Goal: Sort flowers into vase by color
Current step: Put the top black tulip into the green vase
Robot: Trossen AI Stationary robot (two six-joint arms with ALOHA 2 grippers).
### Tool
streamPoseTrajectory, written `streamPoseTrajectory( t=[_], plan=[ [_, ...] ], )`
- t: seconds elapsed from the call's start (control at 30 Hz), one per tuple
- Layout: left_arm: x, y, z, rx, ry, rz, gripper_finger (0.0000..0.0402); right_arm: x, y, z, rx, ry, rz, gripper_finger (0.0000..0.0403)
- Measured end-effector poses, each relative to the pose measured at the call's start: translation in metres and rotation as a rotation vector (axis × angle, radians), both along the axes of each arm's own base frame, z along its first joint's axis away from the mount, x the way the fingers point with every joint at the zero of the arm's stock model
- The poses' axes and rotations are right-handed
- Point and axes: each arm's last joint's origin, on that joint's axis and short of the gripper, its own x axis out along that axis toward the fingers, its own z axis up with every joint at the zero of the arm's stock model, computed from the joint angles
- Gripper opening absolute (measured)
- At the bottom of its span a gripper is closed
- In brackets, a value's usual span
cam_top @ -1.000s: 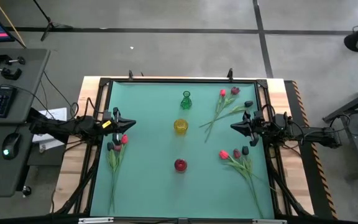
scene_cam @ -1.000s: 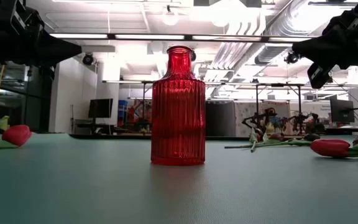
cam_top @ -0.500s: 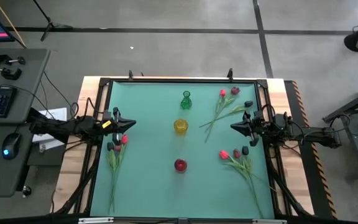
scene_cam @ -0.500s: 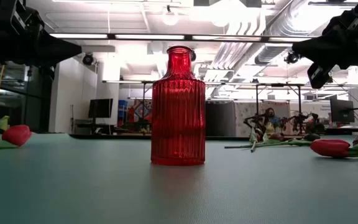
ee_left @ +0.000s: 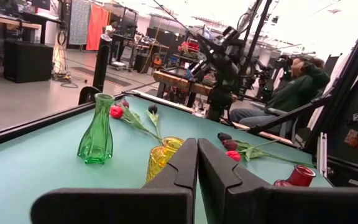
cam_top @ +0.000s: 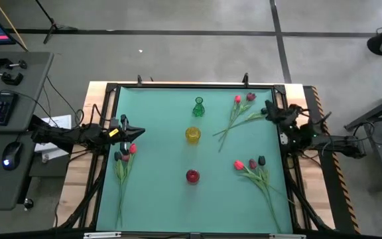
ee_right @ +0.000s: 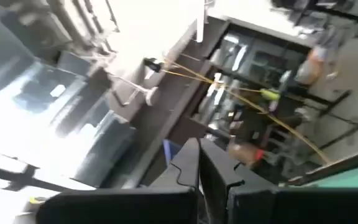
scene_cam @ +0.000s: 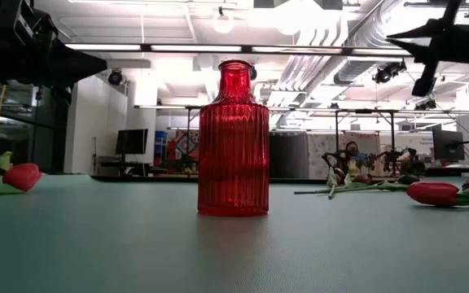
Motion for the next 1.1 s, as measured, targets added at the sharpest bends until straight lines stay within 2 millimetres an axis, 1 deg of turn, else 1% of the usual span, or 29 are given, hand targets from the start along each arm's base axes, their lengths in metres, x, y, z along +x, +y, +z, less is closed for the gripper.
streamPoseTrajectory(
  t=[0.07, 0.1, 0.13, 0.23, 0.33, 0.37, 0.43, 0.5, 0.6, 0.67, 0.73, 0.83, 1.03, 1.1],
  plan=[
    [0.000, 0.000, 0.000, 0.000, -0.001, 0.000, 0.0000, 0.006, -0.002, 0.004, 0.072, 0.025, 0.012, 0.0000],
    [0.000, 0.000, 0.000, 0.000, 0.000, 0.000, 0.0000, 0.010, -0.004, 0.007, 0.103, 0.078, 0.014, 0.0001],
    [0.000, 0.000, 0.000, 0.000, 0.000, 0.000, 0.0000, 0.015, -0.006, 0.009, 0.117, 0.171, 0.013, 0.0001],
    [0.000, 0.000, 0.000, 0.000, 0.000, 0.000, 0.0000, 0.027, -0.012, 0.014, 0.169, 0.535, 0.003, 0.0014],
    [0.000, 0.000, 0.000, 0.000, 0.000, 0.000, 0.0000, 0.035, -0.023, 0.014, 0.274, 0.879, -0.027, 0.0050],
    [0.000, 0.000, 0.000, 0.000, 0.000, 0.000, 0.0000, 0.038, -0.027, 0.011, 0.313, 0.971, -0.043, 0.0068],
    [0.000, 0.000, 0.000, 0.000, 0.000, 0.000, 0.0000, 0.044, -0.036, 0.003, 0.415, 1.089, -0.068, 0.0106],
    [0.000, 0.000, 0.000, 0.000, 0.000, 0.000, 0.0000, 0.051, -0.046, -0.007, 0.537, 1.127, -0.071, 0.0149],
    [0.000, 0.000, 0.000, 0.000, 0.000, 0.000, 0.0000, 0.060, -0.058, -0.023, 0.713, 1.137, -0.081, 0.0208],
    [0.000, 0.000, 0.000, 0.000, 0.000, 0.000, 0.0000, 0.063, -0.064, -0.035, 0.835, 1.136, -0.104, 0.0240],
    [0.000, 0.000, 0.000, 0.000, 0.000, 0.000, 0.0000, 0.067, -0.071, -0.042, 0.934, 1.084, -0.125, 0.0262],
    [0.000, 0.000, 0.000, 0.000, 0.000, 0.000, 0.0000, 0.071, -0.077, -0.052, 1.029, 1.049, -0.173, 0.0275],
    [0.000, 0.000, 0.000, 0.000, 0.000, 0.000, 0.0000, 0.072, -0.086, -0.067, 1.243, 0.949, -0.299, 0.0277],
    [0.000, 0.000, 0.000, 0.000, 0.000, 0.000, 0.0000, 0.072, -0.089, -0.072, 1.289, 0.917, -0.330, 0.0277]
  ],
)
